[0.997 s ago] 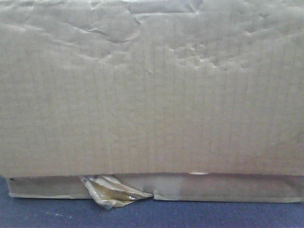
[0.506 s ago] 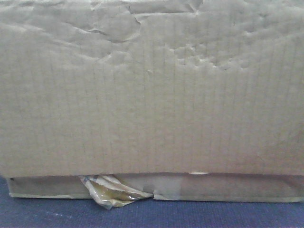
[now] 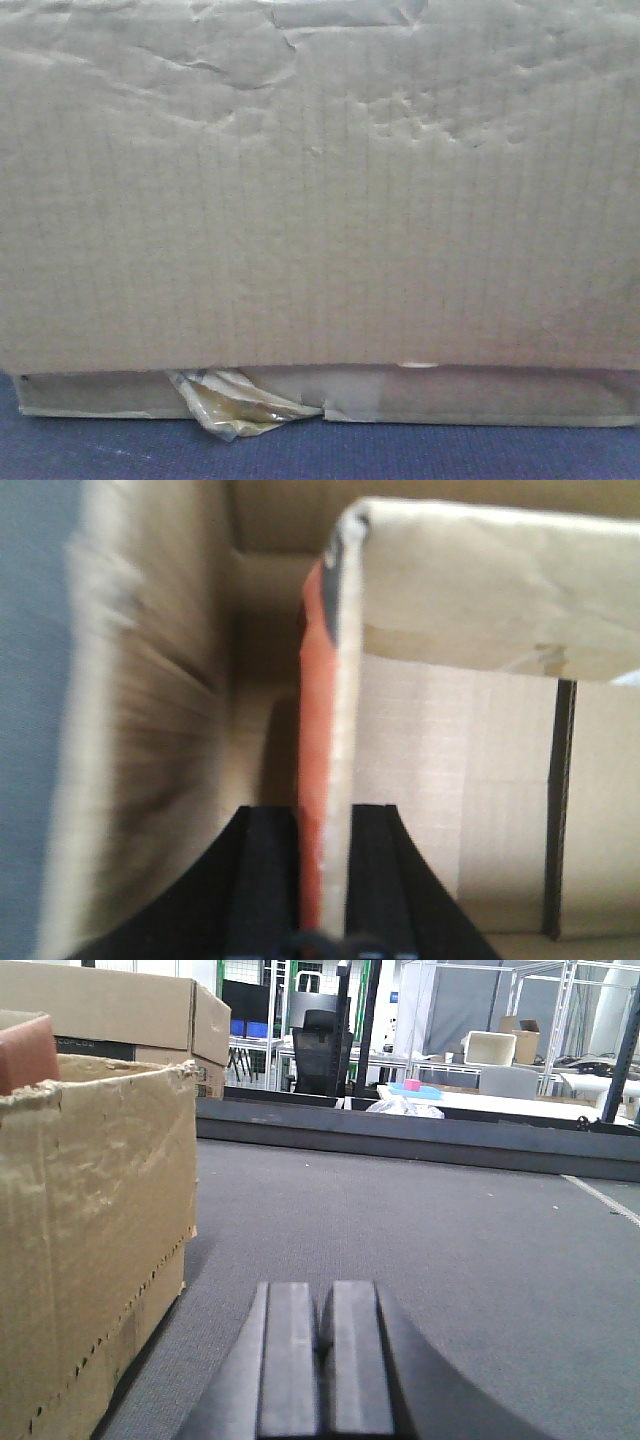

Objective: Stack two boxes on right shelf middle

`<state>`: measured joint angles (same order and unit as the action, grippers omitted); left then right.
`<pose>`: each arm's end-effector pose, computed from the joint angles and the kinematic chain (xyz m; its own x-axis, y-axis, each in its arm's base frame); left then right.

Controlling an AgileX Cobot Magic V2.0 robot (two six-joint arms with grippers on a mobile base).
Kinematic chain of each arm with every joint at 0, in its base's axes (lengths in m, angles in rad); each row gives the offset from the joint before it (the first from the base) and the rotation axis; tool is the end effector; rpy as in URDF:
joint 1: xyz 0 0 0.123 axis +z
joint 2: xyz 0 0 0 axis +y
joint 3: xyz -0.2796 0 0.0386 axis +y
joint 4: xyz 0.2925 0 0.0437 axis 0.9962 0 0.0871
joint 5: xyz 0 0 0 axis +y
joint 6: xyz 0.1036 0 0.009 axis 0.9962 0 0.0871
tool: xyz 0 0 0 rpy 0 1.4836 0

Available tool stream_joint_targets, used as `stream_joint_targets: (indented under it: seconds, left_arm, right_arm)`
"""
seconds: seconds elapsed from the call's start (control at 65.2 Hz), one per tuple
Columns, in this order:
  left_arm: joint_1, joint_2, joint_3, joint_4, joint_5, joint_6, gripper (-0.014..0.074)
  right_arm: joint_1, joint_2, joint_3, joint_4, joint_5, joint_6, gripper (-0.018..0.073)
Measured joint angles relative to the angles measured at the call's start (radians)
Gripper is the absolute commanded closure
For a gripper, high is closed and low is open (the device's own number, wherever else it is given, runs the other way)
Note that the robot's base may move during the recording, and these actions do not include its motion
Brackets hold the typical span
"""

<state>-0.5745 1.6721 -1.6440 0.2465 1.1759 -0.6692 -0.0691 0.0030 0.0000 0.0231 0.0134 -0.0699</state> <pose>0.3533 -0.2008 0.3421 -0.8716 -0.0648 -0.4860 -0.0329 0.9967 -0.0738 0.1166 -0.0080 0.2126 0.0673 -0.0516 -0.9964 0.0720 0.9963 -0.0467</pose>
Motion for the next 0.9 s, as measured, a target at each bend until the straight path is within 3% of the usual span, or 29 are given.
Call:
stream_joint_targets:
  seconds: [0.399, 0.675, 0.767, 0.905]
  left_arm:
    - [0.000, 0.007, 0.015, -0.009, -0.024, -0.004, 0.0694]
    - [0.000, 0.014, 0.015, -0.011, -0.032, -0.004, 0.0359]
    - [0.000, 0.014, 0.015, -0.011, -0.034, -0.004, 0.0301]
    - [0.000, 0.016, -0.026, -0.011, -0.033, 0.000, 0.0288]
  right_arm:
    - [0.000, 0.000, 0.000, 0.000, 0.000, 0.000, 0.0721]
    - [0.000, 0.000, 0.000, 0.000, 0.000, 0.000, 0.0721]
    - [0.000, 0.000, 0.000, 0.000, 0.000, 0.000, 0.0721]
    - [0.000, 0.000, 0.000, 0.000, 0.000, 0.000, 0.0721]
